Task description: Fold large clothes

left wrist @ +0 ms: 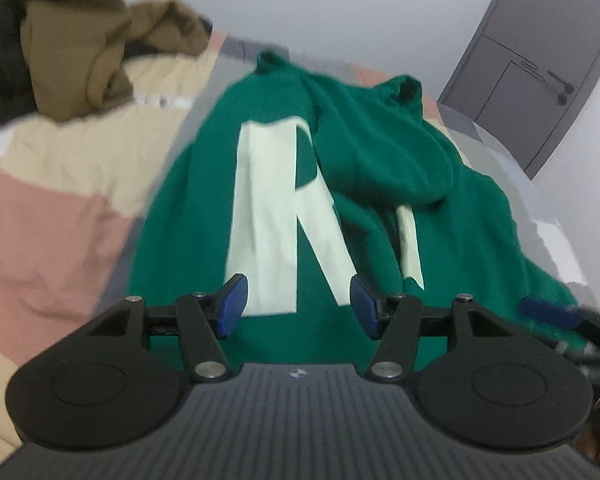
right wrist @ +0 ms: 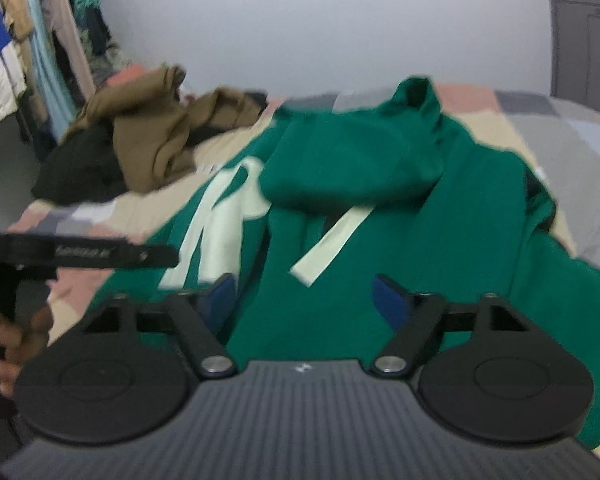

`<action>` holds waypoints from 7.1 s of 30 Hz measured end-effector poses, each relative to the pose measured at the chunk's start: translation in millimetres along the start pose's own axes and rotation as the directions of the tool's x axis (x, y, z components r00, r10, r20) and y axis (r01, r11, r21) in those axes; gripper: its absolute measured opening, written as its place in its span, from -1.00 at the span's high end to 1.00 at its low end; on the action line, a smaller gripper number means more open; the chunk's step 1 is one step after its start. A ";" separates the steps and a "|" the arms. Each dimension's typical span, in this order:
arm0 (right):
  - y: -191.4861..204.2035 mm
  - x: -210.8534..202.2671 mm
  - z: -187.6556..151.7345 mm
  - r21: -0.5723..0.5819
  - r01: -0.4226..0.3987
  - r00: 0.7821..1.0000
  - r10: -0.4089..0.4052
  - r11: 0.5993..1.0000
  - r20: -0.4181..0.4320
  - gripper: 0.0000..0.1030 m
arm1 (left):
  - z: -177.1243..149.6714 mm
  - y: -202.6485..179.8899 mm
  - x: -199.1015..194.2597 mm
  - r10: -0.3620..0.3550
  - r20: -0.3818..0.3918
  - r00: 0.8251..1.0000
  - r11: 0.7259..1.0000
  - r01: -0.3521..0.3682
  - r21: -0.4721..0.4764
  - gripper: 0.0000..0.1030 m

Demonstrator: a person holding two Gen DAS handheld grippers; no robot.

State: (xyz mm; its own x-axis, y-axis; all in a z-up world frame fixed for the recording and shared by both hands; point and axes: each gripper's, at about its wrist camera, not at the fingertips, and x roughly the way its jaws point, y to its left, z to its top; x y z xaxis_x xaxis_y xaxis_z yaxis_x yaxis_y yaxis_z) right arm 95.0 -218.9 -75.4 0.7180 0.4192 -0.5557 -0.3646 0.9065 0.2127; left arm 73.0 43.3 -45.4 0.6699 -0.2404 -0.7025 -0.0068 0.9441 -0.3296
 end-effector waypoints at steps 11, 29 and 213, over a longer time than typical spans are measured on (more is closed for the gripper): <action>37.0 47.1 -41.7 -0.224 -0.047 0.980 0.002 0.973 -0.197 -0.65 | -8.2 -10.1 40.5 -0.073 -0.110 0.991 0.997 0.075 0.017 -0.21; 30.5 27.3 -30.9 -0.245 0.018 0.987 -0.056 0.969 -0.149 0.60 | -13.4 -12.1 49.5 0.046 -0.108 0.993 0.998 -0.042 0.037 0.89; -157.0 -24.0 18.2 0.210 0.338 0.937 -0.308 0.917 -0.162 -0.59 | 4.4 76.4 21.6 0.173 -0.051 0.984 0.968 -0.180 -0.174 -0.19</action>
State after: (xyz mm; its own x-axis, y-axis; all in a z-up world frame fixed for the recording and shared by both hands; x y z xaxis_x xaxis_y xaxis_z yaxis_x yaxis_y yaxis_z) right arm 145.8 -370.4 -80.8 0.6896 0.1054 -0.7165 0.0326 0.9838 0.1761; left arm 90.2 111.2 -83.0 0.6195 -0.0846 -0.7804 -0.2557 0.9182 -0.3025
